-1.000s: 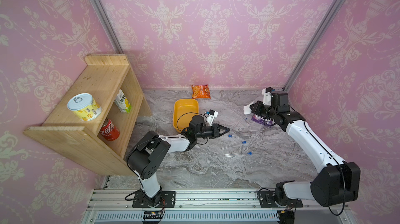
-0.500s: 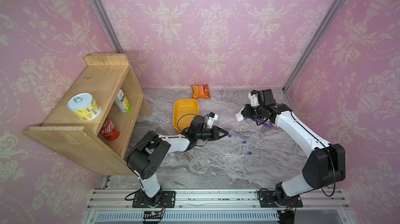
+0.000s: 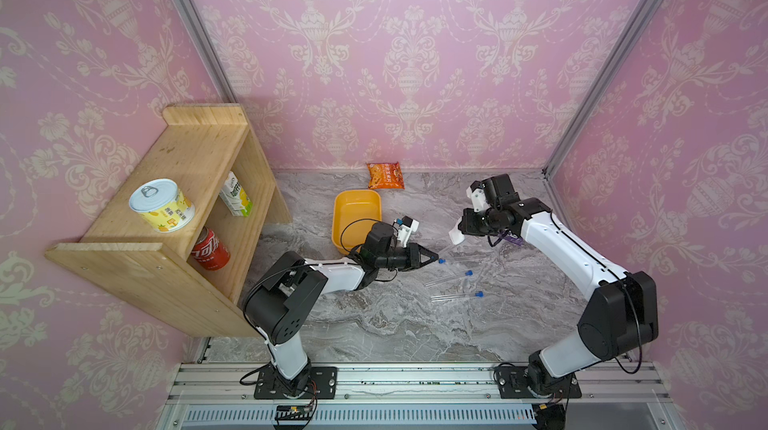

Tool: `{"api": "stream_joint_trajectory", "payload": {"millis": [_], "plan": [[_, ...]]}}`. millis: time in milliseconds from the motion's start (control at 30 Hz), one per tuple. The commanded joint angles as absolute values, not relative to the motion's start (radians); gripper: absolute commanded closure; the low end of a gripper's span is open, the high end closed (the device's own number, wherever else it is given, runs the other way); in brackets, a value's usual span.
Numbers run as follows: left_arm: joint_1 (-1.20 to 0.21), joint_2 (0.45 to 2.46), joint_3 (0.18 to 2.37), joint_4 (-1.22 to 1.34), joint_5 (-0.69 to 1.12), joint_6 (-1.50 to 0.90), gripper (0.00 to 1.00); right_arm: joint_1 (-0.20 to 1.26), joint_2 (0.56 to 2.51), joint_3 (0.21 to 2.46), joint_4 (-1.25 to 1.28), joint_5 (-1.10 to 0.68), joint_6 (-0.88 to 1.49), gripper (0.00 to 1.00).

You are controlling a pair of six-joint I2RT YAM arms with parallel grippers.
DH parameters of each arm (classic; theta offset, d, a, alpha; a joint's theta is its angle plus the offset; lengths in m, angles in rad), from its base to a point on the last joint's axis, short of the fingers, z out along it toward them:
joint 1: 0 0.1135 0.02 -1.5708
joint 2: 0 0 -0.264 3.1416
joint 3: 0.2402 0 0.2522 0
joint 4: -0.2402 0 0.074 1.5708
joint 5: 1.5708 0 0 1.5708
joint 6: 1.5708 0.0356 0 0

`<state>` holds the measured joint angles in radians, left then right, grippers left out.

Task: Wipe the exteriors of test tubes
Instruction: Wipe the dirt from the test tube.

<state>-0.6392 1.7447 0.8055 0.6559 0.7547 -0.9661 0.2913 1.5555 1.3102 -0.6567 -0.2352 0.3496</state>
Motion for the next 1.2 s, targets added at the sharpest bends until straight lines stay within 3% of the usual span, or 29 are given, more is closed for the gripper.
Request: {"api": "stream_joint_trajectory", "payload": {"millis": [0,467,1167], "plan": [[-0.647,1.731,0.828,0.647,0.784,-0.938,0.81,0.314,1.569,1.318,-0.696,-0.239,0.331,1.0],[-0.647,1.731,0.844,0.631,0.779,-0.933,0.8,0.502,1.574,1.388,-0.761,-0.243,0.371,1.0],[-0.646,1.699,0.836,0.604,0.781,-0.92,0.81,0.343,1.661,1.397,-0.792,-0.159,0.248,1.0]]}}
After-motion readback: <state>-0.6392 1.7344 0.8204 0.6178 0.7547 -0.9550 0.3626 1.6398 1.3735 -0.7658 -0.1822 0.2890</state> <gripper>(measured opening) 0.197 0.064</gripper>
